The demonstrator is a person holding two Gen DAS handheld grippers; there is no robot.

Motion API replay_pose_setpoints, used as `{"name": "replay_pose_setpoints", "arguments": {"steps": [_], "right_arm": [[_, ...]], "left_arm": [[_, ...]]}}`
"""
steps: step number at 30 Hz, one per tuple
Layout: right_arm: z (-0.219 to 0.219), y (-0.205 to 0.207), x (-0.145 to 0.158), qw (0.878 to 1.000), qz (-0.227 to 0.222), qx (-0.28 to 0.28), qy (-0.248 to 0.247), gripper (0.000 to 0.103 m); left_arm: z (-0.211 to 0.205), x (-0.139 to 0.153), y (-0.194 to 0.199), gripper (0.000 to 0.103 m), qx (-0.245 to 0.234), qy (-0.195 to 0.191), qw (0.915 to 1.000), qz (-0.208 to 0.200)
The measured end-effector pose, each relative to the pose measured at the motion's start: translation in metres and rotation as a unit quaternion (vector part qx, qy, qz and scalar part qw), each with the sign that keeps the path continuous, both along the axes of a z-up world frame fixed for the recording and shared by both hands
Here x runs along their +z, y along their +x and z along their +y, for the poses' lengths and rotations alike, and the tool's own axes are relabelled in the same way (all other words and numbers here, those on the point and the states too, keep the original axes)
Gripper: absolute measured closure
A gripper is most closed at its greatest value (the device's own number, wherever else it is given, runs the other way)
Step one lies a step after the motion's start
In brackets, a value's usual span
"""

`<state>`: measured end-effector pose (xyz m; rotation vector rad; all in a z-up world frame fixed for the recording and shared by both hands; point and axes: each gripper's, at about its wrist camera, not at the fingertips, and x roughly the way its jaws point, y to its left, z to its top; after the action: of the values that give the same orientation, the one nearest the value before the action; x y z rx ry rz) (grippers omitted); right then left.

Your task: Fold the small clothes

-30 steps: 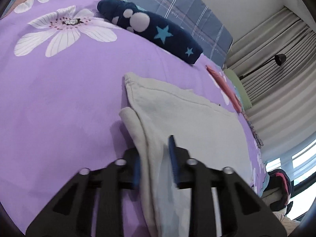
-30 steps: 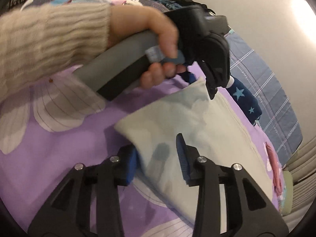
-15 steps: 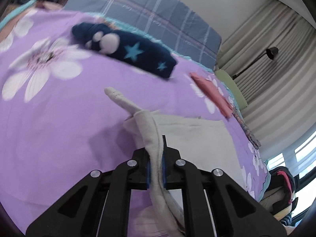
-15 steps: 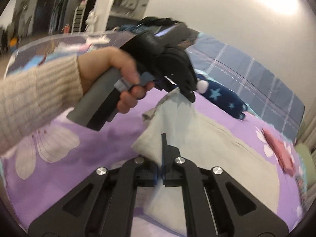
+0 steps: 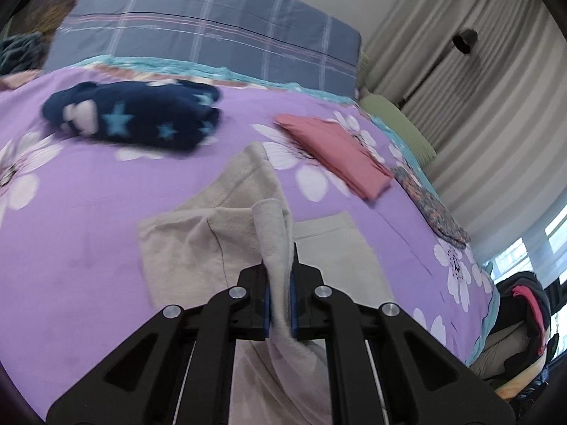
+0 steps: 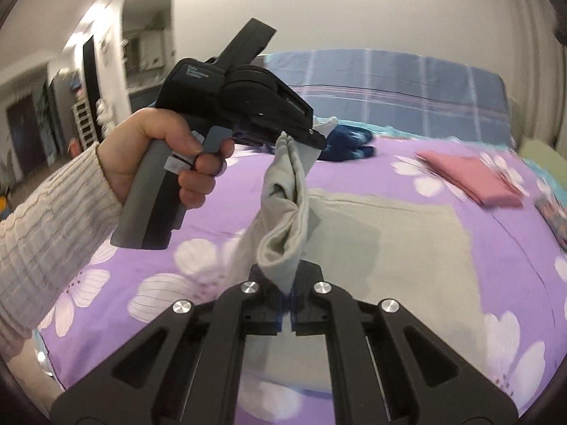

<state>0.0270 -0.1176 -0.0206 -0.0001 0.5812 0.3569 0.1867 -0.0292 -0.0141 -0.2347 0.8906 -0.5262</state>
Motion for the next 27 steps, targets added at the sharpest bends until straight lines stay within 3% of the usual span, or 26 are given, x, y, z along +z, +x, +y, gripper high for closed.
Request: {"name": "replay_pose_setpoints", "arguments": {"steps": [7, 13, 23, 27], "right_arm": [[-0.095, 0.004, -0.02, 0.995, 0.044, -0.064, 0.068, 0.101], [-0.143, 0.002, -0.042, 0.987, 0.079, -0.089, 0.107, 0.101], [-0.17, 0.004, -0.069, 0.977, 0.116, -0.091, 0.155, 0.101], [-0.175, 0.007, -0.074, 0.973, 0.131, -0.084, 0.172, 0.101]], "left_arm": [[-0.099, -0.02, 0.02, 0.096, -0.041, 0.037, 0.9982, 0.023], [-0.166, -0.049, 0.03, 0.096, -0.07, 0.087, 0.9928, 0.043], [-0.207, -0.073, 0.033, 0.095, -0.068, 0.175, 0.9812, 0.046], [-0.208, -0.066, 0.028, 0.081, -0.068, 0.166, 0.983, 0.038]]}}
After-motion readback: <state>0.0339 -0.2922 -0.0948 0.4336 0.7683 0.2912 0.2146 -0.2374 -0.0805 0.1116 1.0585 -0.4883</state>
